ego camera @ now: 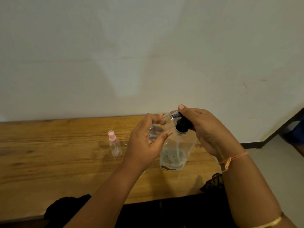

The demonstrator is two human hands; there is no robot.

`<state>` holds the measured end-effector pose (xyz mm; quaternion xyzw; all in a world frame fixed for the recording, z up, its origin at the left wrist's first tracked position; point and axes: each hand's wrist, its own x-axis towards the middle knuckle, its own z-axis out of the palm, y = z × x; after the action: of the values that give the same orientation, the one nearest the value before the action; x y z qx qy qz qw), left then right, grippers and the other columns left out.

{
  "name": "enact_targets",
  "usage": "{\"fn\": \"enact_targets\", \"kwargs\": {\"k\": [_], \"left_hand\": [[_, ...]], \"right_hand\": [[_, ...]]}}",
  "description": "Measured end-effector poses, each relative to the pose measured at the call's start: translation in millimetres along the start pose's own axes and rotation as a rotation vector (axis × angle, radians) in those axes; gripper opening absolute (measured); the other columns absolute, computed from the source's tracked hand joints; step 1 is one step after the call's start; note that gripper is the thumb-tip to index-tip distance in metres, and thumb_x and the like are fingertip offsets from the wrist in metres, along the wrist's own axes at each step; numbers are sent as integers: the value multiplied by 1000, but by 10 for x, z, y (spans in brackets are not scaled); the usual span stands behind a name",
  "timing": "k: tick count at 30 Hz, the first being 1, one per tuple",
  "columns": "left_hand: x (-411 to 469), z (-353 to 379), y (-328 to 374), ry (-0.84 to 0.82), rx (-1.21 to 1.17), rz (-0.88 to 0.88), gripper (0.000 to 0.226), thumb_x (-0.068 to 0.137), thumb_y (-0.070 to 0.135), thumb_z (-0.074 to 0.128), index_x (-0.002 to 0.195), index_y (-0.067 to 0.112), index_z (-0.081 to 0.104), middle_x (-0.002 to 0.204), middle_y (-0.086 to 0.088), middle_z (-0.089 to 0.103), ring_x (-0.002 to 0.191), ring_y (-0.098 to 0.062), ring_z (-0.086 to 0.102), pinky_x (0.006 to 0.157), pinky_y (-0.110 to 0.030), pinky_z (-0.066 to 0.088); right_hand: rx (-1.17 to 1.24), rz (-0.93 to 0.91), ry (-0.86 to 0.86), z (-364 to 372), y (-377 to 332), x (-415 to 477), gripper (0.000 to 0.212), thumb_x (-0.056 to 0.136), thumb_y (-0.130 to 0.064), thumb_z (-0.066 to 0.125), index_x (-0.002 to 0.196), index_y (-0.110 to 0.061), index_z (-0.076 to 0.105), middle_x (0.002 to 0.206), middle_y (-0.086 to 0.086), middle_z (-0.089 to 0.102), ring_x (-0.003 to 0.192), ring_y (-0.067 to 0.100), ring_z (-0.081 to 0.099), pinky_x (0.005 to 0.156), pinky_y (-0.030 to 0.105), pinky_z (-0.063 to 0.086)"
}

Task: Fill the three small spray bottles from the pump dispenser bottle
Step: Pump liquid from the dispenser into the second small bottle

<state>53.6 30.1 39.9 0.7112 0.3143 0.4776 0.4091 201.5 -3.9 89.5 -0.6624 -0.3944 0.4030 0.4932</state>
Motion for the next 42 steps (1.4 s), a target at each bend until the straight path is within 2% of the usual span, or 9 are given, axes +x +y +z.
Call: {"fn": "enact_targets", "kwargs": {"k": [3,6,10,15,18,25,30,37,42], "left_hand": [[-29,14,-21,18,19,-3,38,77,15,74,95,39,51,103,10,64,93,5,60,71,-5,45],[-21,18,3,26,1,0,39,77,12,74,94,38,51,101,10,64,91,4,61,70,-5,46],[-2,7,39,36,9,24,37,77,16,74,92,39,50,100,15,63,92,5,60,72,-5,46],[7,9,46,22,-25,11,35,77,16,73,90,38,50,102,13,63,92,7,60,72,-5,46],[11,6,20,4,-1,4,37,78,14,73,92,39,49,104,11,63,94,11,58,72,-3,44],[-6,16,-27,-5,-1,-26,36,79,18,72,97,39,50,106,8,64,96,3,61,73,-7,48],[12,0,23,13,3,12,35,78,18,73,91,39,48,103,15,63,94,7,60,72,-5,46],[54,-2,-19,-5,36,23,36,78,17,73,91,38,47,102,12,64,94,10,59,72,-1,43],[42,-14,-72,-25,62,3,33,79,19,73,92,38,49,104,8,64,97,4,60,74,-3,44]], "right_hand": [[24,-12,22,29,34,-11,34,88,-40,55,78,-13,72,97,18,70,93,27,61,96,40,43],[136,-57,36,51,41,-49,30,90,-35,55,83,-11,73,93,13,72,88,19,63,82,28,46],[319,-100,50,121,34,-107,20,89,-29,56,86,-17,72,91,2,73,96,15,65,89,28,48],[63,-58,57,26,-86,-77,25,91,-33,55,112,-21,58,99,-4,64,88,6,58,71,19,43],[7,-17,9,-6,-99,-52,29,91,-37,54,117,-25,55,105,-7,61,87,-2,53,65,15,36],[0,-35,35,52,-57,-48,25,94,-33,50,111,-23,65,98,-15,60,87,-9,50,67,9,36],[58,-130,98,132,-69,-89,25,96,-27,47,106,-20,69,107,-6,68,102,4,59,88,21,45],[-141,-236,180,193,-24,-52,36,100,-25,35,120,-11,62,112,-5,61,105,4,53,80,5,36],[-143,-243,186,209,52,-49,35,101,-27,34,118,-15,62,115,-2,63,105,4,53,82,8,38]]}}
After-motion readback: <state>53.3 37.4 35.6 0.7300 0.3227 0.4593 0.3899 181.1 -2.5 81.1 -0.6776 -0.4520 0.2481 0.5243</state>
